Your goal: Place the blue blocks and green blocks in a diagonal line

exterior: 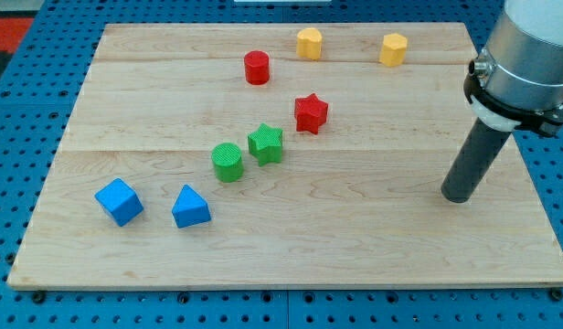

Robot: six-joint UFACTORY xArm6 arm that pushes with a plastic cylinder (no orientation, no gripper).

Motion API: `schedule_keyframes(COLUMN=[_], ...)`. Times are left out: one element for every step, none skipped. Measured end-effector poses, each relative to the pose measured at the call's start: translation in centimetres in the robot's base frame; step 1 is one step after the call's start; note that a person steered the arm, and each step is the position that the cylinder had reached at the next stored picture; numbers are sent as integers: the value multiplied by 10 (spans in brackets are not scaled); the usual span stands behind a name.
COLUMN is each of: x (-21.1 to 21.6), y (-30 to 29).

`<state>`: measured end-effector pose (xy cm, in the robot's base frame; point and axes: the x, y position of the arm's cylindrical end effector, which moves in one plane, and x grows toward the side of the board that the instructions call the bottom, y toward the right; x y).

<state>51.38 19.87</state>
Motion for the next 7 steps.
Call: schedule_keyframes(x=[0, 0, 4, 5, 5, 5, -14], y=[1, 1, -22, -58, -134, -217, -256])
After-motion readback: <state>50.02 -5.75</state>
